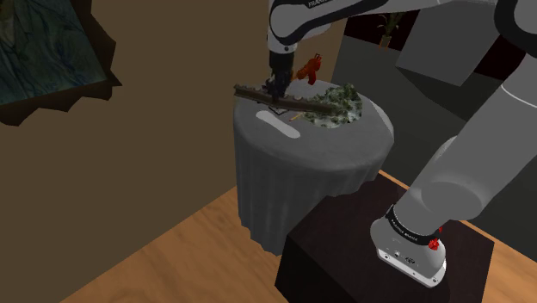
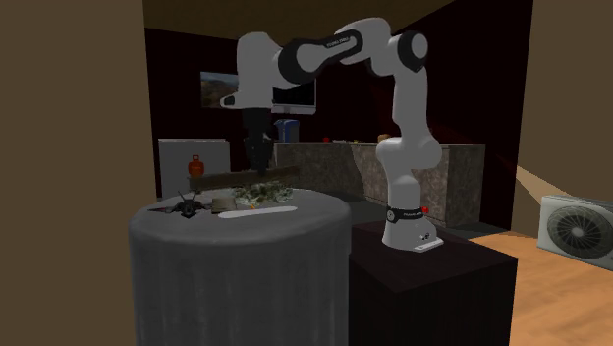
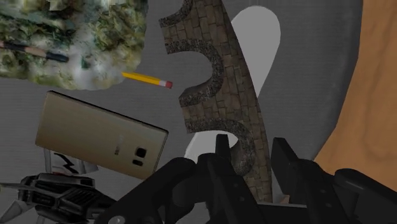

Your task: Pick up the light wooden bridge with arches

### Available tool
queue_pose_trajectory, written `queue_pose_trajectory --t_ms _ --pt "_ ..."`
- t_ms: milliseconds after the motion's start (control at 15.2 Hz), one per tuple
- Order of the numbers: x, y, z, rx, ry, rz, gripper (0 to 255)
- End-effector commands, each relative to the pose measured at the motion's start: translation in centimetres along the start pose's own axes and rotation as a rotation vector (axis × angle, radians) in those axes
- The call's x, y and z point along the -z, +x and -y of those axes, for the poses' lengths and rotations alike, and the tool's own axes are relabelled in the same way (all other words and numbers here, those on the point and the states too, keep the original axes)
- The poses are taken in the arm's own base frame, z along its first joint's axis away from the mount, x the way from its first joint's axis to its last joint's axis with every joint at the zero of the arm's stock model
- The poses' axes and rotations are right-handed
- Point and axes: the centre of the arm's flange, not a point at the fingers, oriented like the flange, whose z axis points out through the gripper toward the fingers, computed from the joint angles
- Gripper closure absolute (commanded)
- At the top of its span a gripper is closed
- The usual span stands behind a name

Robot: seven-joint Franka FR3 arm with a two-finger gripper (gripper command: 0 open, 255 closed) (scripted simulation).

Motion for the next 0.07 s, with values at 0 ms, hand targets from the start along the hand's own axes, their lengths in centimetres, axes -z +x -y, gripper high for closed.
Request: queue_pose_trajectory --t_ms 0 --pt "0.28 -0.06 -0.02 0.000 0.000 0.000 255"
